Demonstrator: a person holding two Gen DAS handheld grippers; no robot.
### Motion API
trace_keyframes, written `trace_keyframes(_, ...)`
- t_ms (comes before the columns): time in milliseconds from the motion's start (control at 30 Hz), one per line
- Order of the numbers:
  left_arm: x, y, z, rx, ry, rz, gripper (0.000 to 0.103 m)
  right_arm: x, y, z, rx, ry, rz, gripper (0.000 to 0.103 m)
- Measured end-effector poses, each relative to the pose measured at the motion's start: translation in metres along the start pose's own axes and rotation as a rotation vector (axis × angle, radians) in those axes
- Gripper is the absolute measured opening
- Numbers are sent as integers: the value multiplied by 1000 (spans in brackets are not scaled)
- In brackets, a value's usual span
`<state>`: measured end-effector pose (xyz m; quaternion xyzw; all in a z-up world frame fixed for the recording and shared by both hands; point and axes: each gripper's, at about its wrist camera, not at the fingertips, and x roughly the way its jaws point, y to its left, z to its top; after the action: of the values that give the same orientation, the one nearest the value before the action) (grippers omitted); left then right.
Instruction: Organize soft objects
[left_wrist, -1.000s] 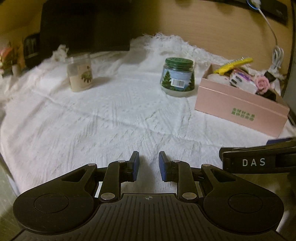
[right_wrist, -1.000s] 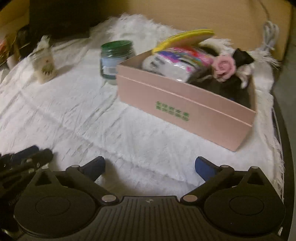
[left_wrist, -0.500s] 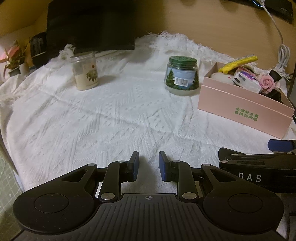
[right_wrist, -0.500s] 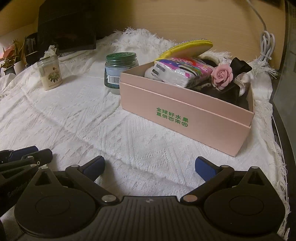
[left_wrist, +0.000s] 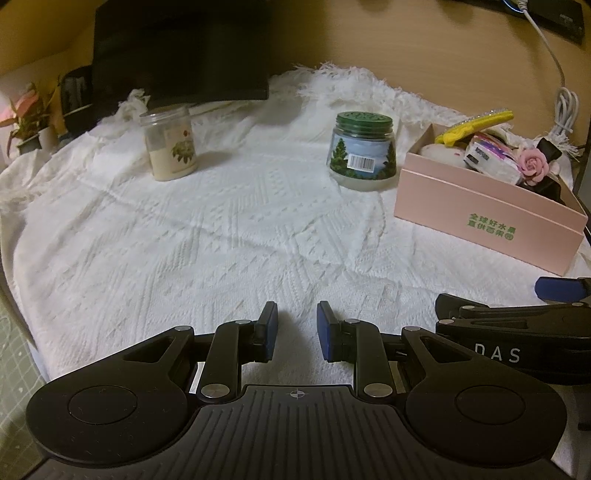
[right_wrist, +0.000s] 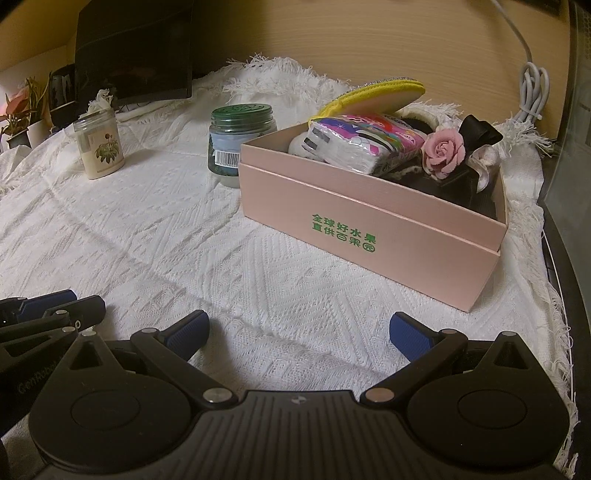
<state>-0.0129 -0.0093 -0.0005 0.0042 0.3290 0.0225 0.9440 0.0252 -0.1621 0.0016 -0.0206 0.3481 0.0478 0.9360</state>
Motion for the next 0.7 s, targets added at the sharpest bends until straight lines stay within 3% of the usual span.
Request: trace_keyframes(700,1,1,1,-24,9,-4,26,0,0,0,-1,0,1,103)
